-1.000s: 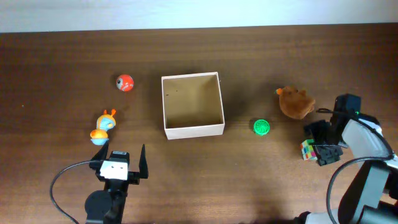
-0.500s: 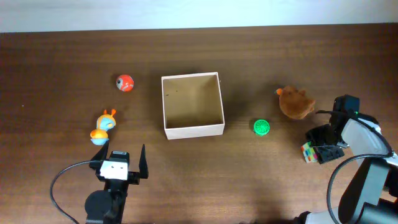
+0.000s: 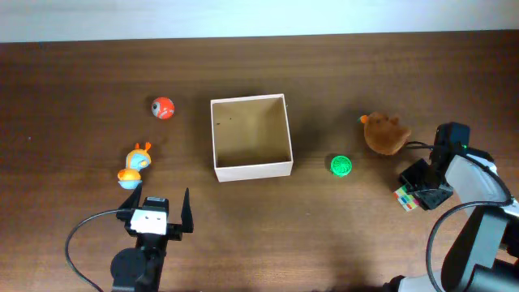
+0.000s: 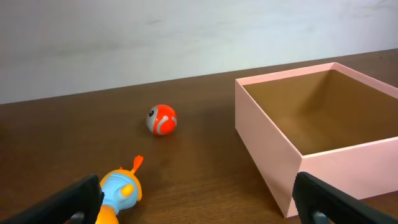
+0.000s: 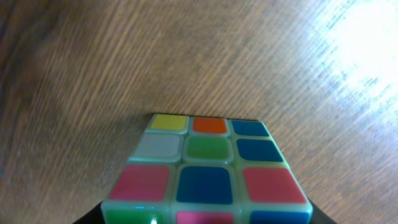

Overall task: Pack container
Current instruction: 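Lower the right gripper and grasp the Rubik's cube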

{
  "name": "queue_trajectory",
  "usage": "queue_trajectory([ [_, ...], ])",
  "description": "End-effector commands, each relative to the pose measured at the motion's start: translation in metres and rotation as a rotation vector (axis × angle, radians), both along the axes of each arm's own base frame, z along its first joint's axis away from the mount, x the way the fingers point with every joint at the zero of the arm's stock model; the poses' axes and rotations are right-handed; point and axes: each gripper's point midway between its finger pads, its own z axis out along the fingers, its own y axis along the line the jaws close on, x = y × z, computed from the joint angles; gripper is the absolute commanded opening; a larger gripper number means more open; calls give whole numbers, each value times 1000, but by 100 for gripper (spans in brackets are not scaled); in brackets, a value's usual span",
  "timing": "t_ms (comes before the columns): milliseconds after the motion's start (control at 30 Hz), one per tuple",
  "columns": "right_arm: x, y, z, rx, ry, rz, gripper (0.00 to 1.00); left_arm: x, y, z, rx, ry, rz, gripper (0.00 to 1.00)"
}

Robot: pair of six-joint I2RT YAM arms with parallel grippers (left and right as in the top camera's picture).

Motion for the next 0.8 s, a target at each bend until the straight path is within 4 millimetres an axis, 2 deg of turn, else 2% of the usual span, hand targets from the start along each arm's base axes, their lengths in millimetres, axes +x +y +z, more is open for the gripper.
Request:
queue_trajectory([
  [0,-4,-6,-4,-36,23,154,45,0,1,0,18,-8,3,99],
  [167,2,1,-3,-3,-6,284,52,0,1,0,18,-8,3,99],
  [267,15,9,-2,31,-75,370,54,0,1,0,18,-8,3,99],
  [533,46,36,8,130,-273,605,56,0,1,0,18,-8,3,99],
  [767,57,56,12,125,-323,759,54,0,1,0,18,-8,3,99],
])
